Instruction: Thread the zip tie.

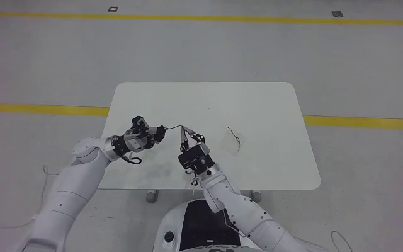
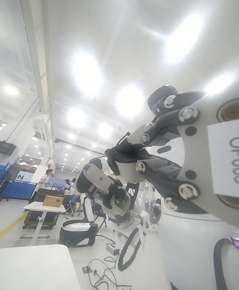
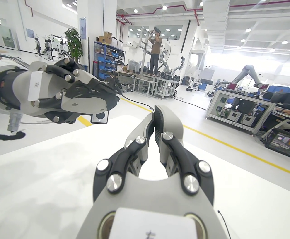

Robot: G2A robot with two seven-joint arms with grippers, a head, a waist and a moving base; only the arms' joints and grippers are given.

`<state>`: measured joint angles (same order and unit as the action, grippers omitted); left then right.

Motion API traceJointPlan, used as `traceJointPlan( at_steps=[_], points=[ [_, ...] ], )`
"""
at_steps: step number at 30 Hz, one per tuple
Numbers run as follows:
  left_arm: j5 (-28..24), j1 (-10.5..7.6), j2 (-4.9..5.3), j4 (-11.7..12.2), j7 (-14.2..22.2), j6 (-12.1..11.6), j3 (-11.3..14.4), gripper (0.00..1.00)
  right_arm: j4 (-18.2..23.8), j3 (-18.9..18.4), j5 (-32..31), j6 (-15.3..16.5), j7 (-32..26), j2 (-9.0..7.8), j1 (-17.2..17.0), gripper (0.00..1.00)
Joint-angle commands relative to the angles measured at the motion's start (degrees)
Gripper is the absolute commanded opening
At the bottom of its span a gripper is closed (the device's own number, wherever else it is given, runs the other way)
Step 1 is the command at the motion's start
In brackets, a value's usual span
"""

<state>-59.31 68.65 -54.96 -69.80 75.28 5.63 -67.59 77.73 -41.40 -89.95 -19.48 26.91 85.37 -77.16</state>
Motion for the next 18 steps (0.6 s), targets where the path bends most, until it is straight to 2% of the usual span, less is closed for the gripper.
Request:
traceJointPlan(
  at_steps=[1,18],
  points=[
    [-0.06,-0.05,-0.02,0.15,0.00,-0.04,0.01,0.00,-0.04,-0.11,0.00,0.00,-0.04,0.00,-0.04,0.00],
    [-0.03,-0.17,-0.13,0.64,0.07,-0.17,0.12,0.00,0.22,-1.36,0.00,0.00,-0.22,-0.12,-0.92,0.00]
  ],
)
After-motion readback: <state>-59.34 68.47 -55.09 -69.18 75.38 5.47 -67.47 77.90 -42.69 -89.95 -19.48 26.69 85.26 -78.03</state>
